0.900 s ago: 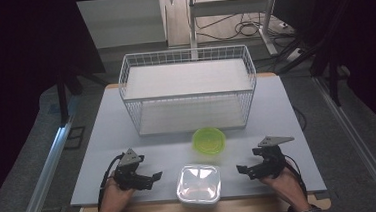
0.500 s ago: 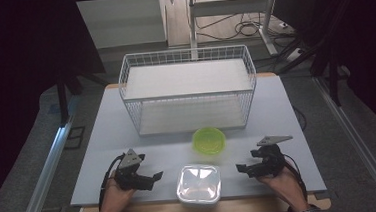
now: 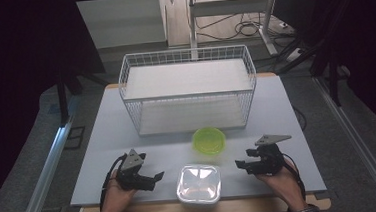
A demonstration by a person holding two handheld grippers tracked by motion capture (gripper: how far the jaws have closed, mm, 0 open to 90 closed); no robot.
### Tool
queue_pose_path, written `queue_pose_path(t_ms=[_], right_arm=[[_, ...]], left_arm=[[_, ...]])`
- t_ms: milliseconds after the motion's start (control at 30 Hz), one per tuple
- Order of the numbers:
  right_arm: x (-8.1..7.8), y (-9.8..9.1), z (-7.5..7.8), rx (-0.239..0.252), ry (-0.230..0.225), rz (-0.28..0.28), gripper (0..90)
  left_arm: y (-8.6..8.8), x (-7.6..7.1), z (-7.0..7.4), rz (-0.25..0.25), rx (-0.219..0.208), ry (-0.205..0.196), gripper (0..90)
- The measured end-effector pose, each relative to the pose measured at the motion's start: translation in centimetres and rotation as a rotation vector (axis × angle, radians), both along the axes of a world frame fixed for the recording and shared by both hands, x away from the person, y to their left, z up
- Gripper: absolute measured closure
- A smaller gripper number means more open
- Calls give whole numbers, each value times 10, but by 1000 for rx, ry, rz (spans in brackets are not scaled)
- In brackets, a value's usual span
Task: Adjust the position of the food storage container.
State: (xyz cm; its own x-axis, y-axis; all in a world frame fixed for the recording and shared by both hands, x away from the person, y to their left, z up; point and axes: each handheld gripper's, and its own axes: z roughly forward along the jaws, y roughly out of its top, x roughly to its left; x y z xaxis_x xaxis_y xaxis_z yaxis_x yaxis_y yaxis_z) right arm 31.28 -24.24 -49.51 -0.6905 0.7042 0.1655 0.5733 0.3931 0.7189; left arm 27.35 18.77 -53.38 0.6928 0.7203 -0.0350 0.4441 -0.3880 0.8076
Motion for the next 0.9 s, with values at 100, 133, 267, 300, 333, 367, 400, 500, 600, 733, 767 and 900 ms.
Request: queue_pose_path(t_ms=[100,133,267,300,333,367,400,500,600,733,767,900], right_arm=[[3,2,5,-11,-9,-2,456],[3,2,5,-11,-9,-2,456],[7,9,15,0,-4,32,600],[8,10,17,-2,1,43,633],[8,10,17,-2,1,43,633],[9,15,21,-13,-1,64,697],[10,17,23,-18,-3,71,729],[13,24,28,-30,-18,93,817],[18,28,33,-35,-30,95,886],[25,36,39,-22,-37,100,896],[25,36,39,-22,-37,100,896],[31,48,45,-19,-55,107,896]], left_arm=[[-1,0,0,-2,6,-9,44],[-1,0,0,-2,6,-9,44],[-3,0,0,-5,13,-15,44],[-4,-1,0,-5,14,-16,44],[-4,-1,0,-5,14,-16,44],[-4,-1,0,-5,15,-17,44],[-4,-1,0,-5,15,-18,44],[-3,-1,0,-2,15,-18,44],[-3,-1,0,-1,18,-17,44],[-4,-1,0,1,16,-20,45],[-4,-1,0,1,16,-20,45],[-3,0,0,-1,21,-18,45]])
